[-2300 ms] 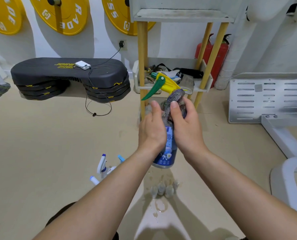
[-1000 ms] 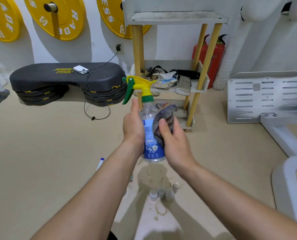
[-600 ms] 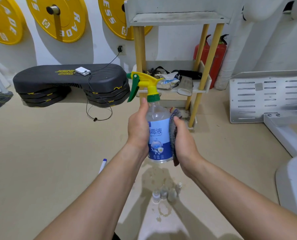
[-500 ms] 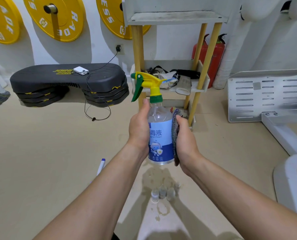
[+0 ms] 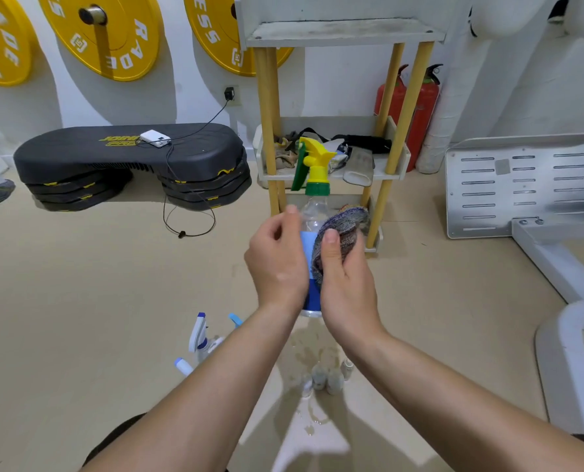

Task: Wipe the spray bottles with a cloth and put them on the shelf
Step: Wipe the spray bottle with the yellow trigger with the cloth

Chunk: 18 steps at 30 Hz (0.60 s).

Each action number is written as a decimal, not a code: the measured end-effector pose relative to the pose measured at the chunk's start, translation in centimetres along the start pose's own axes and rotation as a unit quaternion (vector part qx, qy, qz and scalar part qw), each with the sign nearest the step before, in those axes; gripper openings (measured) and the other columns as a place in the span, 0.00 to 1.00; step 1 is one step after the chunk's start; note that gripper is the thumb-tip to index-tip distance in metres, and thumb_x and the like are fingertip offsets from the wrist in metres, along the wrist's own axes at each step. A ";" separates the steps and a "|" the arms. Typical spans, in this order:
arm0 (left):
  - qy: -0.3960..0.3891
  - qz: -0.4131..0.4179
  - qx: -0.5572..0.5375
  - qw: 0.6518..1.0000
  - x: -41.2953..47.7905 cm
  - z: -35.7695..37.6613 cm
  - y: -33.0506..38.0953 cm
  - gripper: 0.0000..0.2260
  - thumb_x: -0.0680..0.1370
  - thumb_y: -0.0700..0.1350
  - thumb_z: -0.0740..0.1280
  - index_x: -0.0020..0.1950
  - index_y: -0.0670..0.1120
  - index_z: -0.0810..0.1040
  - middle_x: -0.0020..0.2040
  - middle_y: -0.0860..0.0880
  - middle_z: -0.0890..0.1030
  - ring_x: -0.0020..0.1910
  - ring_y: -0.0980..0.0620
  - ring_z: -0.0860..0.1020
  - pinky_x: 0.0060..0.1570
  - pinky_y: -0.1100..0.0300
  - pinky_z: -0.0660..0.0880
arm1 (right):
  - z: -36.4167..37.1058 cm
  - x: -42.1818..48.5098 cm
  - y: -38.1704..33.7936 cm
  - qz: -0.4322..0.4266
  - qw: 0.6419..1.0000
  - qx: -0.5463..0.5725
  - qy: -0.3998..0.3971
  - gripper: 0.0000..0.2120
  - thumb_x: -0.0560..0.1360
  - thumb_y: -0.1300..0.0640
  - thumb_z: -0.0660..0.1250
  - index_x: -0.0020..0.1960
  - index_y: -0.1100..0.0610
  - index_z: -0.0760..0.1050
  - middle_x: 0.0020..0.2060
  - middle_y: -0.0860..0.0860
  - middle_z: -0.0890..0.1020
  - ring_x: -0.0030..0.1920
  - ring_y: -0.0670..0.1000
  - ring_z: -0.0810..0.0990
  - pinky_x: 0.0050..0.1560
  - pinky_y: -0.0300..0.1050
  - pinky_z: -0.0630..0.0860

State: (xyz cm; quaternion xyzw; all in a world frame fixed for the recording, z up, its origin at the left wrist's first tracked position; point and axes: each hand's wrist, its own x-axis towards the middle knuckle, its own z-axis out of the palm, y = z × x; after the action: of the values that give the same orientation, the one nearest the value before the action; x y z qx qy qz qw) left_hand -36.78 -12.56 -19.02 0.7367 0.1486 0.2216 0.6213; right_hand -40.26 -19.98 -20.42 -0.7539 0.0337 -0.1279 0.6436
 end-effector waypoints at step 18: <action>-0.129 0.011 -0.121 0.984 -0.3 0.3 1.3 0.25 0.74 0.65 0.65 0.54 0.43 0.82 0.49 0.46 0.86 0.52 0.45 0.83 0.57 0.44 0.78 | -2.5 2.5 -1.2 0.170 0.957 0.230 -0.051 0.24 0.84 0.40 0.53 0.56 0.53 0.83 0.46 0.48 0.88 0.48 0.47 0.87 0.50 0.43 0.81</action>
State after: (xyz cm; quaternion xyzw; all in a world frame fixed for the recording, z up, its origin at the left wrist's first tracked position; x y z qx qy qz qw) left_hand -36.96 -13.14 -17.84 0.6798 0.0314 0.1476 0.7177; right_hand -38.59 -22.70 -18.52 -0.5744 0.0982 0.0176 0.8125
